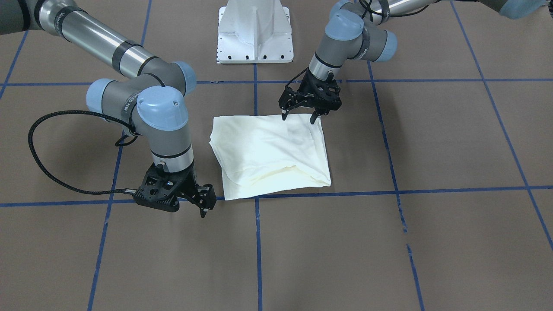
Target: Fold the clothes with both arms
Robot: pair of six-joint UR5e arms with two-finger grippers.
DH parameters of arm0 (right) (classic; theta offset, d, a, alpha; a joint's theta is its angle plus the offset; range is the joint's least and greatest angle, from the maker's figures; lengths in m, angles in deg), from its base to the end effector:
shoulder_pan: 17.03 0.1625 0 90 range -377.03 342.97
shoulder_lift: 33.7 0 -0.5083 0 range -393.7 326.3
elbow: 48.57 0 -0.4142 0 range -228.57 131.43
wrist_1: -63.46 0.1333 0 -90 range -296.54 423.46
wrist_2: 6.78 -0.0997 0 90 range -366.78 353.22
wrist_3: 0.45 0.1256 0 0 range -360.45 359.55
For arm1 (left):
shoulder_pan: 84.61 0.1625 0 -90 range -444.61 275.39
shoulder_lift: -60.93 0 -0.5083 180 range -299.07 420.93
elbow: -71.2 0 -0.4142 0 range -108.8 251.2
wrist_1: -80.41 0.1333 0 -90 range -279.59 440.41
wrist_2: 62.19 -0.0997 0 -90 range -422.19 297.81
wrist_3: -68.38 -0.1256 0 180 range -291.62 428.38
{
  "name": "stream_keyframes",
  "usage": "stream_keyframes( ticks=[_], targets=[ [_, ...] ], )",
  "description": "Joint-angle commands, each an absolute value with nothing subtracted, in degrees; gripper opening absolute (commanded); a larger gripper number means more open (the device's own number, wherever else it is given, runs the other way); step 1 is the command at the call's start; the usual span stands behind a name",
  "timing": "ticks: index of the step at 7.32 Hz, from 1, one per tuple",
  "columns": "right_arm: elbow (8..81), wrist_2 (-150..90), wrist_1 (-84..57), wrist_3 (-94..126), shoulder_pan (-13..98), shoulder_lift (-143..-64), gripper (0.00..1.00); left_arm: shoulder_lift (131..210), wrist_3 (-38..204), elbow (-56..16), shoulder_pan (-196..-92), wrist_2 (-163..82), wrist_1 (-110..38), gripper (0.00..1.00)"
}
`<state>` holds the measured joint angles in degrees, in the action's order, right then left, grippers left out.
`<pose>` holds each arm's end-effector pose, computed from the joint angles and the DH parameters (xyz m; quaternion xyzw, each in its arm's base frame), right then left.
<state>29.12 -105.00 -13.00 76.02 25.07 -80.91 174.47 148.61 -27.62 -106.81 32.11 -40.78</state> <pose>-0.5610 -0.6624 0.3455 0.1157 -0.3616 0.2021 0.9028 0.6100 -0.3828 0.3733 0.1143 0.5147 -0.0723 0.8467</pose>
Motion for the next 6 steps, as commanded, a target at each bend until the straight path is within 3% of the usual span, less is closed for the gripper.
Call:
stream_keyframes(
  ticks=[1,6],
  targets=[
    [29.1,-105.0,-13.0,76.0,25.1,-81.0,1.0,174.7,148.4,-26.4,-106.8,32.2,-40.8,1.0],
    [29.1,-105.0,-13.0,75.8,25.1,-80.9,1.0,173.5,147.7,-29.9,-107.3,32.5,-40.2,1.0]
  ],
)
